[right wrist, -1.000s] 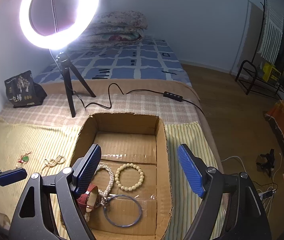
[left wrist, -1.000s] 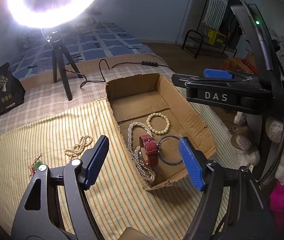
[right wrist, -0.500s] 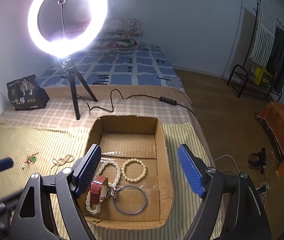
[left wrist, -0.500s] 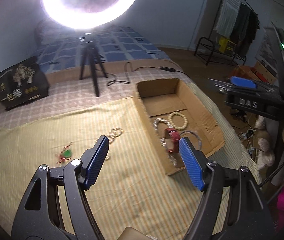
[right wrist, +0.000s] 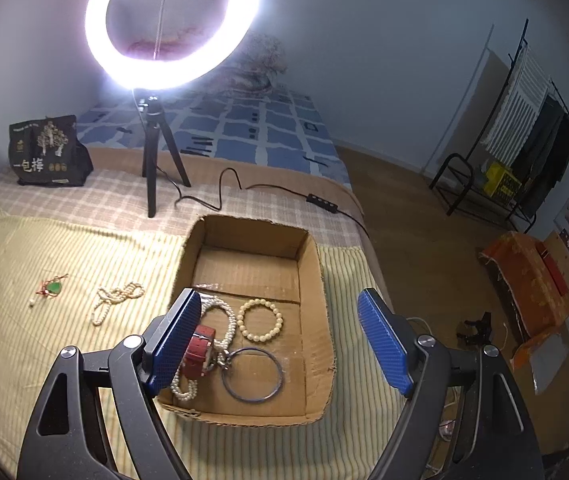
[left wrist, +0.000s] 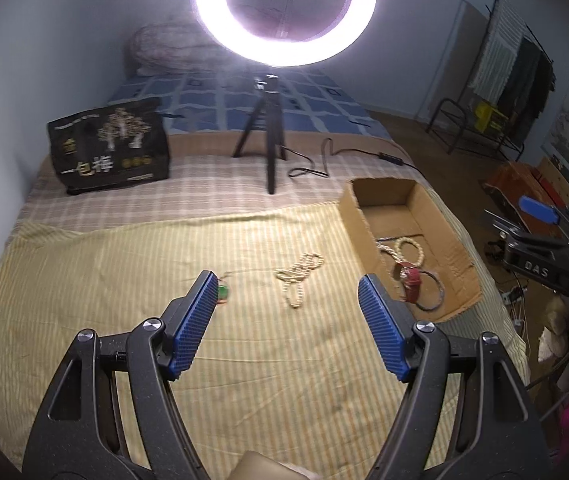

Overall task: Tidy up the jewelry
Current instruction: 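Lift both tools out of the box, then move the right tool to the pearl strand while the left tool approaches a small pearl stud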

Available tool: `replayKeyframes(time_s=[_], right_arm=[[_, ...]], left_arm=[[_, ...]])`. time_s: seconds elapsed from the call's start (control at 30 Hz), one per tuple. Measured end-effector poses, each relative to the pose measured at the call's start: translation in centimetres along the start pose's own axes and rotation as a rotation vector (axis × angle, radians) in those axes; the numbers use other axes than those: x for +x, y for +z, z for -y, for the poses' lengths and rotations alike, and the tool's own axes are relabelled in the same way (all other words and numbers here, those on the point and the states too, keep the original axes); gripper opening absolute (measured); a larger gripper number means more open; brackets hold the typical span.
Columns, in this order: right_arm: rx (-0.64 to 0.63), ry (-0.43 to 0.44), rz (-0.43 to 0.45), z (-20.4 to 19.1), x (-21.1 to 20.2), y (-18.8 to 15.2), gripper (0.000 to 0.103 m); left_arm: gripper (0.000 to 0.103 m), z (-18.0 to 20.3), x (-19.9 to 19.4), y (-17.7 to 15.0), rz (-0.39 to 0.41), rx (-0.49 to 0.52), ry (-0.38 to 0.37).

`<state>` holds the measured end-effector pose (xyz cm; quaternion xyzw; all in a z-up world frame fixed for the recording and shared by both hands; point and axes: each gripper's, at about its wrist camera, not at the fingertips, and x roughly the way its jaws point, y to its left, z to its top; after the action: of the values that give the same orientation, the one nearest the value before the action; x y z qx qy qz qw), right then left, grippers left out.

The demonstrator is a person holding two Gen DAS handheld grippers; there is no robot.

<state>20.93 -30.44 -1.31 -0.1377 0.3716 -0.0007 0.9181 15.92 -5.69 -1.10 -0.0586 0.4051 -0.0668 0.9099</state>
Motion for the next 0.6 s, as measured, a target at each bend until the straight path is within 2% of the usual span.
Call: replayKeyframes(time_s=[0.07, 0.23, 0.33, 0.4, 0.5, 0.57, 0.6], right_arm=[[0.011, 0.009, 0.002, -0.4, 0.0, -0.2, 0.080], [-0.001, 0.103, -0.007, -2.8, 0.9, -0.4, 0.080], [-0.022, 0.193, -0.005, -4.5, 1.2, -0.5, 0.080], [-0.038, 0.287, 0.018, -5.8, 1.5, -0.7, 0.080], [-0.088, 0.324, 0.036, -8.0, 2.1, -0.7, 0.080], [-0.128, 0.335, 0.023, -9.4, 2.7, -0.6, 0.080], [-0.136, 0.350, 0.012, -9.9, 3.1, -0.5, 0.079]], left_arm=[[0.075, -1.2, 0.1, -0.3, -0.008, -0.010, 0.025], [0.075, -5.5, 1.0, -0.9, -0.027, -0.054, 0.087], [0.075, -7.6, 1.7, -1.1, -0.036, -0.086, 0.066], [0.075, -8.7, 2.4, -1.3, -0.053, -0.107, 0.070], [0.075, -10.1, 3.6, -1.7, -0.075, -0.127, 0.063], [0.069, -10.6, 4.4, -2.1, -0.101, -0.127, 0.045], [0.060, -10.8, 4.6, -2.2, -0.111, -0.126, 0.039]])
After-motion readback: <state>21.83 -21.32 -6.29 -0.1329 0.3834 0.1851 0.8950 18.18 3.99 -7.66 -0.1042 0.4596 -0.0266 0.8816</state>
